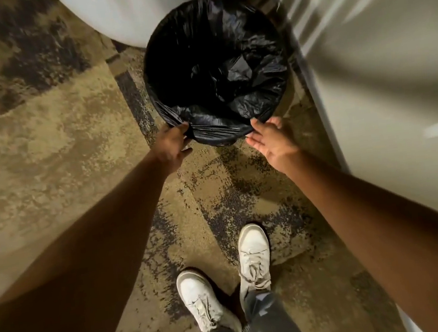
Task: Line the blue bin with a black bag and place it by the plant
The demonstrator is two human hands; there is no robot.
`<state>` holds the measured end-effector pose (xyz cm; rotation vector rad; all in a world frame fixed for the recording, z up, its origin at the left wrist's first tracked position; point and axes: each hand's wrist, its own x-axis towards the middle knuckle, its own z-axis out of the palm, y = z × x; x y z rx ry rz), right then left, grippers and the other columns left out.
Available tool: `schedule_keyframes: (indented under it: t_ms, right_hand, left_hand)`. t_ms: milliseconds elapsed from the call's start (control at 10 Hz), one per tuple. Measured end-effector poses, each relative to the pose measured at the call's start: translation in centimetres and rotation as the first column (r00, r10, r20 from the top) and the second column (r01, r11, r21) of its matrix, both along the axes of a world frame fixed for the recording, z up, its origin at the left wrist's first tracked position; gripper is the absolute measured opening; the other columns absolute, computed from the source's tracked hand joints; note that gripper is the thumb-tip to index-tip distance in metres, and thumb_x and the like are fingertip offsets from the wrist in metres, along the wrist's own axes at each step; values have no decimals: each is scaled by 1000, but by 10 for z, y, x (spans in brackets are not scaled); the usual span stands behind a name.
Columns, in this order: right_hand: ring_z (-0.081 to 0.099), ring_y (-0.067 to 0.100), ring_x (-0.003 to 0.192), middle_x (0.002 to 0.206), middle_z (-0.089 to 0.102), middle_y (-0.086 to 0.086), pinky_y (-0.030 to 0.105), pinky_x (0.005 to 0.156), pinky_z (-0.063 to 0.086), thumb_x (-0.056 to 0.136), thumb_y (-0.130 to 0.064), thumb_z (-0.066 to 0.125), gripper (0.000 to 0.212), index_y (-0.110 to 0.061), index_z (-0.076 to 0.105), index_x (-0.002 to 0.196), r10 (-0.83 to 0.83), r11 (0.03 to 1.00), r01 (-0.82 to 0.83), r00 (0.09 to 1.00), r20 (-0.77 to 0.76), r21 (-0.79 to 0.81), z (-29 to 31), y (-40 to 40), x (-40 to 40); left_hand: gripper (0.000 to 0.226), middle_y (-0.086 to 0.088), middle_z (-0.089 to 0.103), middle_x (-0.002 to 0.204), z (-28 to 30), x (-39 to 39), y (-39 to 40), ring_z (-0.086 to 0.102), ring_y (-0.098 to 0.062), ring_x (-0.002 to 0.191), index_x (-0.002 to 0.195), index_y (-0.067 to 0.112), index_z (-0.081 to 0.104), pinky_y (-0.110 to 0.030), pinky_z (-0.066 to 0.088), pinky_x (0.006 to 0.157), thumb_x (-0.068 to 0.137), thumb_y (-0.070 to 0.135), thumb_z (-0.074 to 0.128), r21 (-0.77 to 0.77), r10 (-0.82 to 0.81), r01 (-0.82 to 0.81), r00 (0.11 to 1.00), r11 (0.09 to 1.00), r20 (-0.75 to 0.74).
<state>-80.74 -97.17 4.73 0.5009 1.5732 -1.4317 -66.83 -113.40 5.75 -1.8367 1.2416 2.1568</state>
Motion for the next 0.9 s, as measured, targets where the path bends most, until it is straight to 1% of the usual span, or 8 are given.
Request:
schedule_keyframes:
  t_ms: [100,200,300,400,500,600,800,900]
  right_hand:
    - [67,24,99,123,62,18,27,70,57,93,-9,61,28,-2,51,118,26,1000,-26,1000,-13,17,-9,-1,-3]
    - [67,20,96,119,64,14,26,71,56,94,-10,59,9,-11,56,103,53,998,-52,998,-43,28,-9,-2,-7]
    - [68,21,95,110,67,9,27,72,56,94,-11,59,4,-14,59,97,72,997,-72,995,-70,2,-5,-2,-8]
    - [67,25,101,114,66,11,28,77,57,96,-12,57,3,-15,58,97,86,996,-83,992,-97,28,0,-3,-6]
    - [65,20,97,119,60,9,27,76,56,97,-19,56,16,-13,56,112,124,988,-112,985,-123,105,9,-4,-1]
    - [63,16,100,122,55,5,19,64,56,97,-34,55,52,-10,41,141,242,947,-189,952,-187,259,19,2,6]
    - [61,23,115,131,59,10,35,96,53,97,-40,53,51,-9,46,136,482,821,-286,811,-332,494,50,29,35]
    - [55,25,122,136,56,11,27,92,42,97,-41,51,52,-9,43,138,613,743,-348,696,-373,571,75,43,49]
  left_hand:
    - [15,-10,57,135,-12,-4,0,52,-26,126,113,17,51,-45,40,101,99,15,46,26,-4,4,1000,1000,-2]
    - [20,-10,56,137,-21,-6,-1,51,-25,127,119,16,50,-47,37,105,99,16,47,15,-5,6,999,1000,-33]
    - [34,-8,55,138,-21,-6,-5,50,-24,128,131,12,45,-46,37,103,98,18,49,-12,-65,65,997,998,-38]
    - [32,-8,50,142,-13,-7,-5,45,-26,133,127,13,47,-45,39,99,97,24,51,-43,-112,112,994,993,17]
    - [65,-11,34,155,1,-5,0,34,-29,140,137,17,41,-44,41,99,86,54,56,41,-228,226,972,973,47]
    - [86,-14,23,159,17,0,13,31,-32,141,150,20,25,-46,38,108,82,65,53,9,-283,284,954,959,98]
    - [80,-25,19,157,58,26,32,28,-42,141,153,9,7,-49,30,112,96,50,45,-236,-523,556,831,797,191]
    - [83,-25,19,157,76,48,37,26,-42,142,154,11,3,-51,27,115,95,55,41,-346,-628,704,710,620,318]
